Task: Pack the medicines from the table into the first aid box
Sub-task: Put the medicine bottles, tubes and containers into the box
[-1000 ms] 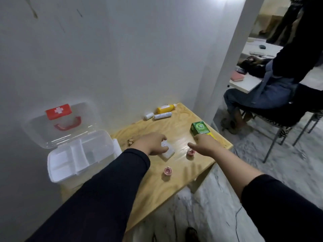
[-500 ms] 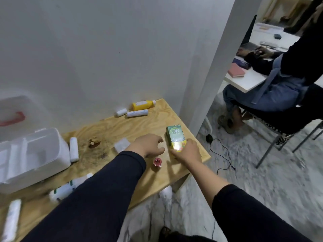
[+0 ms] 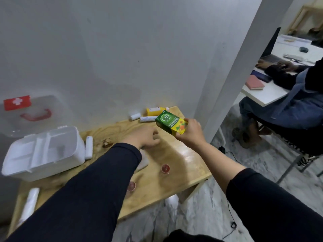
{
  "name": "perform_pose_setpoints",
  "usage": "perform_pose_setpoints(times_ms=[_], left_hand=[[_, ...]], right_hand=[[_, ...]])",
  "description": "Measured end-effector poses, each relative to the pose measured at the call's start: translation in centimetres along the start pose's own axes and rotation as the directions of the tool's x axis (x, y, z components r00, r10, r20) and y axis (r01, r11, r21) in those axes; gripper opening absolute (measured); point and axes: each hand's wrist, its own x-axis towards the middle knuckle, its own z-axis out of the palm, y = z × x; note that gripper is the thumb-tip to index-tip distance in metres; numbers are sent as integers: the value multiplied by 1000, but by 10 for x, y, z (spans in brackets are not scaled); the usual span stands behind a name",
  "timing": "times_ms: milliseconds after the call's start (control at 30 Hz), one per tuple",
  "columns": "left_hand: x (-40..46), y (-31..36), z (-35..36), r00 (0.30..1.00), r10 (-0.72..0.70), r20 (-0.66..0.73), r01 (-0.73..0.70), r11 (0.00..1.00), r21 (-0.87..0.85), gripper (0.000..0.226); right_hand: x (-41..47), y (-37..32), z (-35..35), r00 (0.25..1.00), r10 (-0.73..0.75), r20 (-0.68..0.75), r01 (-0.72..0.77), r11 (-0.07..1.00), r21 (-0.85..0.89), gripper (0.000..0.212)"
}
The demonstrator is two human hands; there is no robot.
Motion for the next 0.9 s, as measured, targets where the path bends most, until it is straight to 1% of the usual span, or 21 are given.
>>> perform_pose_setpoints(times_ms=[100,167,300,433,500,633,733,833,900], left_hand=[[-21,-31,-23,993,-83,-80,83,997,-4,49],[-38,-58,-34,979,-160,-123,155,987,-46,50],[-76,-123,-47,939,-306,-158,285,948,-142,53],[-114,-185,-46,897,-400,-191,371,913,-172,50],[-128,-212,-42,877,-439,-193,407,895,-185,54],[-148,-258,-32,874,-444,-198,422,895,-146,74],[-159,-287,-24,878,-435,-199,428,900,-80,86],[-166,-309,-14,888,-440,-137,435,898,-67,102],[-168,-316,-7,895,-431,-116,423,902,-87,104]], right_hand=[[6,-46,1,990,-133,37,133,991,-17,69],[6,-78,6,973,-216,78,219,975,-26,69],[2,-144,27,920,-363,146,370,929,-24,74],[-10,-200,56,865,-461,196,473,881,-14,75],[-16,-221,73,831,-504,235,524,851,-27,74],[-26,-255,106,767,-561,312,614,783,-100,76],[-31,-275,128,733,-575,363,661,728,-180,78],[-35,-290,149,729,-548,410,666,704,-245,78],[-37,-297,162,735,-517,438,655,709,-262,77]])
